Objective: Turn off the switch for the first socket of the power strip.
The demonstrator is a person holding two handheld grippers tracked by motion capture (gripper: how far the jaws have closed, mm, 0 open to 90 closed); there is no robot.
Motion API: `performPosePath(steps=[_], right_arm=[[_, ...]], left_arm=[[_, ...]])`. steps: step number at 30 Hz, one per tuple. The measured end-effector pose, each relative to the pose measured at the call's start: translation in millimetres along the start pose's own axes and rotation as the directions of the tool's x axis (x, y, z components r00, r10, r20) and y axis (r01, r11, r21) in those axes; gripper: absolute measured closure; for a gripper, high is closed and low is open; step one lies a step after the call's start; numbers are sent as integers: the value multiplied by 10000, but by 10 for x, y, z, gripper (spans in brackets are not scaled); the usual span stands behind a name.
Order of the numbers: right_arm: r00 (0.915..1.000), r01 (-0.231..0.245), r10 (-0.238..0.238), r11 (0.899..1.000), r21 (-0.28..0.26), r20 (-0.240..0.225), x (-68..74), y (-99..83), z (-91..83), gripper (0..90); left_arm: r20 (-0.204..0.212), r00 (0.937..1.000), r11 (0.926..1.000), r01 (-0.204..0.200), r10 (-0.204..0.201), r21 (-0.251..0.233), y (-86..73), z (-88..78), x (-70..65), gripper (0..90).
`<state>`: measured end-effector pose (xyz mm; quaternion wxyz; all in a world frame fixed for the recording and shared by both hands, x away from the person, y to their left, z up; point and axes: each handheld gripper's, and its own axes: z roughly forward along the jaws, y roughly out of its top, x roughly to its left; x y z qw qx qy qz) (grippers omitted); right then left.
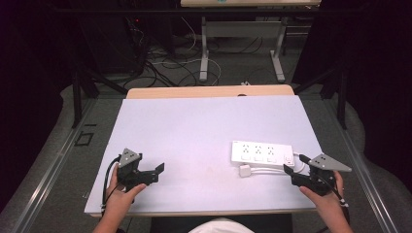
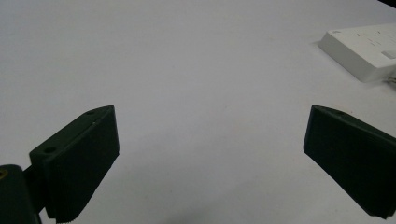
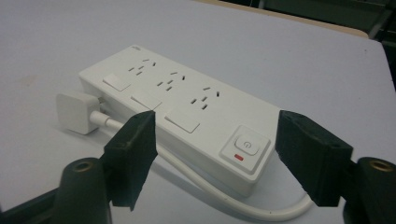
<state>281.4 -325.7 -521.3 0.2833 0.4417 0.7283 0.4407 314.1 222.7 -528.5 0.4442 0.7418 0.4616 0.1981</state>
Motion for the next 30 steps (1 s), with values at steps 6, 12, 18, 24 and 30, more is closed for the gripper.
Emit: performPosePath(steps=[6, 12, 18, 24, 30], right_arm=[[10000, 23, -21, 9998, 205, -79, 22, 0, 23, 335], [9998, -168, 170, 9987, 486, -50, 37, 51, 17, 367], [9998, 133, -118, 9959, 896, -174, 57, 118, 38, 366], [9998, -180, 191, 9899, 1409, -67, 74, 215, 60, 367], [9996, -192, 226, 9810, 1932, -155, 75, 325, 95, 389]], left_arm=[[-24, 9997, 9997, 243, -243, -102, -6, -8, 8, 38], [2, 9998, 9998, 200, -200, -98, -2, -24, -6, 49], [-4, 10000, 9999, 70, -70, -89, -5, -50, -17, 53], [-27, 9999, 9997, 154, -155, -167, -13, -61, -17, 55], [-46, 9999, 9997, 160, -161, -163, -14, -63, -23, 59]])
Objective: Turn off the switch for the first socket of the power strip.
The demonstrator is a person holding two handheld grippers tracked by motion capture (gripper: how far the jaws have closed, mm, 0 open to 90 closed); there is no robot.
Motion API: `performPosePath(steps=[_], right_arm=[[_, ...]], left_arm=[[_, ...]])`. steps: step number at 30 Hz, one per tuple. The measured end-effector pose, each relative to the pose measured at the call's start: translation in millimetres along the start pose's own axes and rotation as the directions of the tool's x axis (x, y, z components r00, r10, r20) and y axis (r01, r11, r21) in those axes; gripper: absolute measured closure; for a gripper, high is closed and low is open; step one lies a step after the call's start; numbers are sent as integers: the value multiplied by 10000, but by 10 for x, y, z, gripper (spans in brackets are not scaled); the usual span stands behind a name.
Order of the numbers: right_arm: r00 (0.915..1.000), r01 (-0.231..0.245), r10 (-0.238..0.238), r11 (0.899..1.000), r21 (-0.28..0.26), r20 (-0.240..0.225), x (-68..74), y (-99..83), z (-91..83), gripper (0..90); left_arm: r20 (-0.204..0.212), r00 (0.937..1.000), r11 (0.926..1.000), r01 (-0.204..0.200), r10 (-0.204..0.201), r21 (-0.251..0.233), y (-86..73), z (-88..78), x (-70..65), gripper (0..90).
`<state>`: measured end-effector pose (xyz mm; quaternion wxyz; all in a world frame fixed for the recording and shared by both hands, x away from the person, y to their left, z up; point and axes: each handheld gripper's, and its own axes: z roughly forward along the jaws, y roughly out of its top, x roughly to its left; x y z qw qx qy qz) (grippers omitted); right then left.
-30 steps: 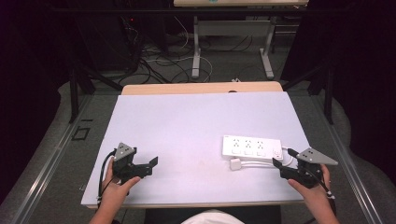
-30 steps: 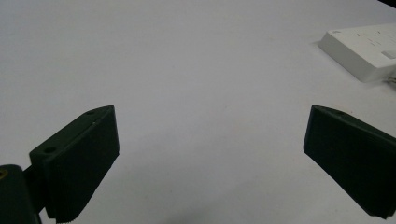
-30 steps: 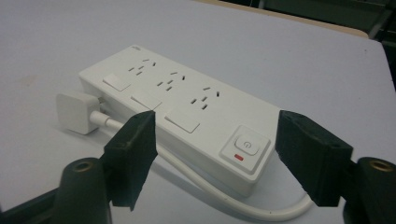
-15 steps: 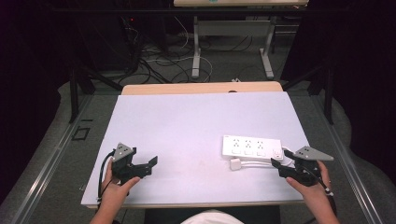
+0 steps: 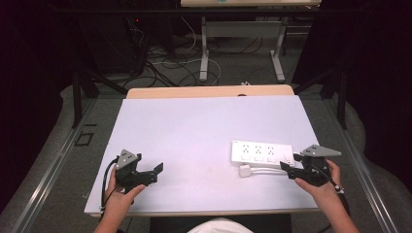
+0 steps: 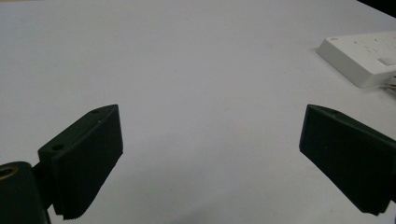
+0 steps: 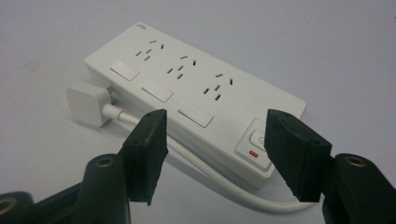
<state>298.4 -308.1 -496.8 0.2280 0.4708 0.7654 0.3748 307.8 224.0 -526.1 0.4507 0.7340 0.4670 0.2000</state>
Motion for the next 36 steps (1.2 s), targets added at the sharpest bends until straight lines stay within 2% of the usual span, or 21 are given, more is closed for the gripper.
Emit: performPosePath(steps=[3, 18, 24, 36], right_arm=[[10000, -61, 60, 9999, 110, 68, 2, 56, -1, 389], [9990, -404, 413, 9980, 482, -178, -70, 244, 14, 441], [9997, -196, 210, 9957, 900, -150, -65, 336, 51, 493], [9998, -83, 104, 9922, 1245, -164, -43, 440, 154, 575]], left_arm=[[-3, 10000, 10000, -12, 12, 2, -1, 0, -2, 60], [-45, 10000, 10000, -32, 32, 20, -1, 4, -3, 67], [-38, 10000, 10000, -20, 20, 7, -2, 8, -6, 69], [-39, 10000, 10000, -30, 30, 18, -2, 8, -3, 71]])
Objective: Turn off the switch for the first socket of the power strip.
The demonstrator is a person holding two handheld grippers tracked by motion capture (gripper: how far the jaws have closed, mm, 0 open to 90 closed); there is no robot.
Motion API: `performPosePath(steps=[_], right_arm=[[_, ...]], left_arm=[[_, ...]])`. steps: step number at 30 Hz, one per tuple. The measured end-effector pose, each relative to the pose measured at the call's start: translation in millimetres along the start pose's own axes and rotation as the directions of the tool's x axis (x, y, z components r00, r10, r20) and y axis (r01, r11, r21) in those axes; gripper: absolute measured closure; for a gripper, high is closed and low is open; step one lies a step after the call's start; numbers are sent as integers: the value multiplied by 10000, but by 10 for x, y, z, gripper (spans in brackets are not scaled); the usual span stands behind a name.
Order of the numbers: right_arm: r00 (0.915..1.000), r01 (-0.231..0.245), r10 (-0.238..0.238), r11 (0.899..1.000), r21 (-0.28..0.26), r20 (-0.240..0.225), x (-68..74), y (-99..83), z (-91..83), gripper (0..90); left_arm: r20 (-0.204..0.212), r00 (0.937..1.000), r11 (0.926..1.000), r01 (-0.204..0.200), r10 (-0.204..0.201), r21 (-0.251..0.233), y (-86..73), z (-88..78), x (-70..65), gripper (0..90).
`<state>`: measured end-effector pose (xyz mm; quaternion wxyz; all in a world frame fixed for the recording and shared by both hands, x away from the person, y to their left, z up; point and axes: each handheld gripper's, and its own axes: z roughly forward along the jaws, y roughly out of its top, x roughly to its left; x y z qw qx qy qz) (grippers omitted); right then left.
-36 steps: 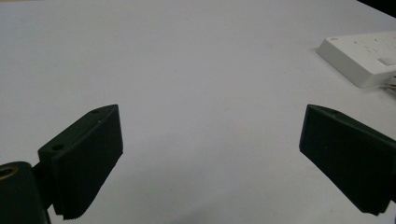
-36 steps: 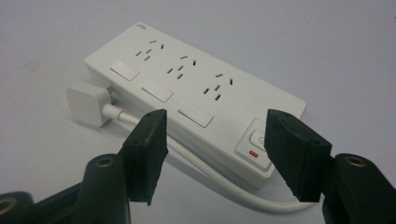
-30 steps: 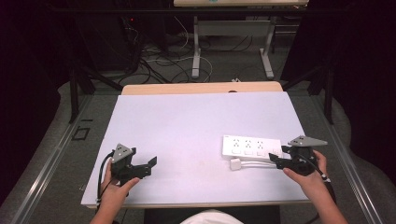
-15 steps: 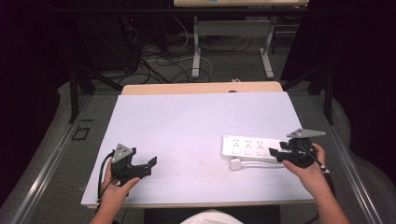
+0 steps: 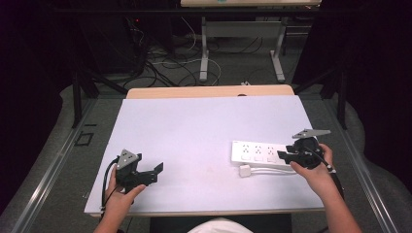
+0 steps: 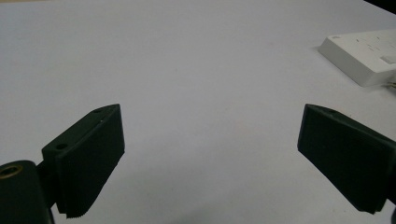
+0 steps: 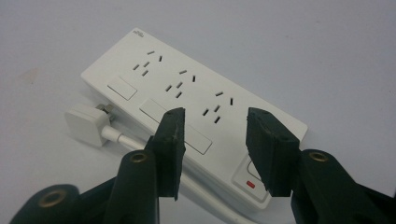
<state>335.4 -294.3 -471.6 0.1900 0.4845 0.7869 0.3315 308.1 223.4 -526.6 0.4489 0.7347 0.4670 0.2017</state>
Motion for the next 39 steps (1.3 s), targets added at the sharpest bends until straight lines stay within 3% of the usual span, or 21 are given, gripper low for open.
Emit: performPosePath(steps=[10, 20, 39], right_arm=[[9999, -52, 48, 9996, 260, 139, -16, 54, 108, 719], [9997, -33, 44, 9989, 466, -224, -35, 22, 227, 871], [9971, -23, 85, 9967, 816, -753, 17, 2, 401, 900]], left_arm=[[-21, 10000, 10000, -48, 48, -44, 0, -1, -1, 72], [-23, 10000, 10000, -45, 45, -9, -1, 1, 1, 74], [-106, 9999, 10000, -46, 45, -35, -5, -10, 6, 77]])
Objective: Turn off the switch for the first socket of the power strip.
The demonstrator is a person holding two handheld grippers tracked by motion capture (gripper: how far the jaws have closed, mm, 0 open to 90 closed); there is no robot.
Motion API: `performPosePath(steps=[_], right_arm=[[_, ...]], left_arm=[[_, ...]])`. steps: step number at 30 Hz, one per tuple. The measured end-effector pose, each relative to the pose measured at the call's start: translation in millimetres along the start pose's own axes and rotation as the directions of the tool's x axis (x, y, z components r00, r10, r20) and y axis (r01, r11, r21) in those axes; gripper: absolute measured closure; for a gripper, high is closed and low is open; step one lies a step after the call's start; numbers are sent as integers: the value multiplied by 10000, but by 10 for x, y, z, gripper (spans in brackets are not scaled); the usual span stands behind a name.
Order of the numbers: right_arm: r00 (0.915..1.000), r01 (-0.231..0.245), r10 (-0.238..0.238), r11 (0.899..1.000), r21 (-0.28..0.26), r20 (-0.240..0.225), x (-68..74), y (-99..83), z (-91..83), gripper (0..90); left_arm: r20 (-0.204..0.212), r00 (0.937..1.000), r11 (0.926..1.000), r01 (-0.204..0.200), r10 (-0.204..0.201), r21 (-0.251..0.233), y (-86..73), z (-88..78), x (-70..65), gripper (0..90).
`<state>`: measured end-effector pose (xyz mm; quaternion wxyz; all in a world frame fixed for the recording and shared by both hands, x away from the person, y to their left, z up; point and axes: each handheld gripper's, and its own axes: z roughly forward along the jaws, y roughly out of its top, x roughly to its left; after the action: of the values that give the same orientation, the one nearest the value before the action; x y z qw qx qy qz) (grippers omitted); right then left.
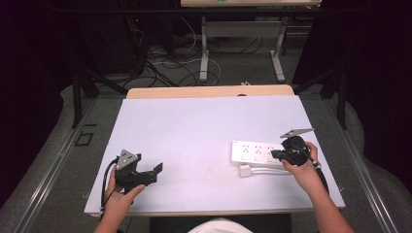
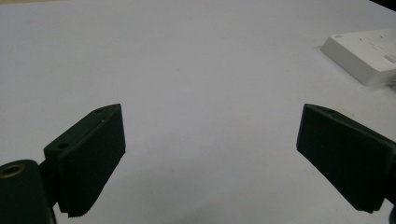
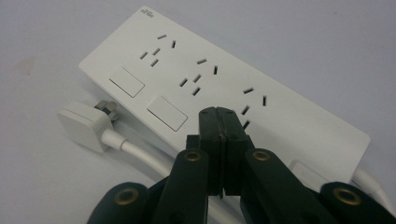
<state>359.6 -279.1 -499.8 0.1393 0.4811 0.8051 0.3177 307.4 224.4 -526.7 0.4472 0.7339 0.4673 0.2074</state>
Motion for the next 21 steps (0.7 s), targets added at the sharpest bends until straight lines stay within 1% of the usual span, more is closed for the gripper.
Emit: performPosePath(steps=[1, 2, 8, 10, 12, 13, 15, 18, 21], right_arm=[[10000, 37, -37, 10000, 26, 0, 1, 0, 9, 900], [10000, -10, 10, 10000, 53, -21, 8, 1, 15, 900], [10000, 8, -7, 9999, 108, -93, 38, 1, 61, 900], [9998, 88, -85, 9998, 173, -153, 46, 4, 81, 900], [9999, 57, -54, 9998, 173, -142, 51, 5, 89, 900], [9999, 34, -31, 9998, 199, -143, 54, 6, 93, 900], [9999, 27, -23, 9997, 248, -164, 58, 7, 98, 900], [9998, 137, -133, 9995, 268, -150, 56, 5, 108, 900], [9998, 25, -20, 9996, 282, -178, 66, 6, 119, 900]], left_arm=[[-3, 10000, 10000, 10, -10, 1, -1, -1, 1, 77], [-43, 10000, 10000, -81, 81, 9, 1, -4, 7, 77], [-60, 10000, 10000, -64, 64, -4, -2, -7, 6, 77], [-65, 10000, 10000, -66, 66, 0, -2, -8, 7, 77], [-66, 10000, 10000, -64, 64, -2, -2, -8, 8, 78], [-28, 10000, 10000, 42, -42, -13, -4, -6, 2, 78], [-35, 10000, 10000, 22, -22, -6, -4, -6, 3, 78], [-47, 10000, 10000, 14, -14, 6, -5, -4, 3, 78], [-41, 10000, 10000, 13, -13, 9, -5, -4, 1, 79]])
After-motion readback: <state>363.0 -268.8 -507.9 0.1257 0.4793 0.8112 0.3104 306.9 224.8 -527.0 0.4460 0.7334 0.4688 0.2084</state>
